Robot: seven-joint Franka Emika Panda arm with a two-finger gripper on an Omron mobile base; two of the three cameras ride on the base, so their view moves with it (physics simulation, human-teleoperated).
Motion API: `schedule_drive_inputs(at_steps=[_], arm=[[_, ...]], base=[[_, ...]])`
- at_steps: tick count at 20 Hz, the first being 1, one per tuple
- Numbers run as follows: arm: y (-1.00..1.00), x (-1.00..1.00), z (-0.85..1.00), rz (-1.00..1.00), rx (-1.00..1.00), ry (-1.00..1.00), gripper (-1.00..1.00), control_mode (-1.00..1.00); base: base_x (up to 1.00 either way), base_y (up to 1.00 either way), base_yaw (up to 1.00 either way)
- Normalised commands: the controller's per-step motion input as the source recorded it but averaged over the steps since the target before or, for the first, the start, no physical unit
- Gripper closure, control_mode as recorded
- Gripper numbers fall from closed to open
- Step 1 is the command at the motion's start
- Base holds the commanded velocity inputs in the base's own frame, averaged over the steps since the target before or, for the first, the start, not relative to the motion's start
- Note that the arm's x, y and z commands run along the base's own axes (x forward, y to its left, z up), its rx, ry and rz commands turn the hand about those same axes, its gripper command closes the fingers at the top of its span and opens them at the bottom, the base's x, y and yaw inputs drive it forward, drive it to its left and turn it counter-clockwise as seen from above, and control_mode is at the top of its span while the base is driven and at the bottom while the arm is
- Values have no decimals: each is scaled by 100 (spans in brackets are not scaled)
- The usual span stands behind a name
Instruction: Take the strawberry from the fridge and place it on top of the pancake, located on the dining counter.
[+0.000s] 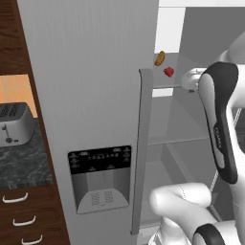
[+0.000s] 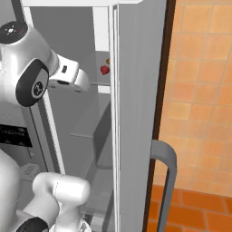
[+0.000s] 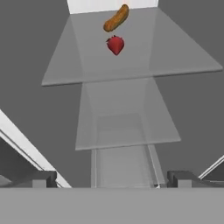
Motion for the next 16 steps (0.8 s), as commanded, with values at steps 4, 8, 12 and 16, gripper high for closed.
schedule_drive_inputs(at_steps=[4,8,12,16], arm=[[-14,63,0,6,0,-13,-100,-100],[-22,75,0,5,0,-9,-100,-100],[-8,98,1,0,0,23,-100,-100],[-13,90,-4,0,0,8,-100,-100]], base=[[0,0,0],[0,0,0],[0,0,0],[0,0,0]])
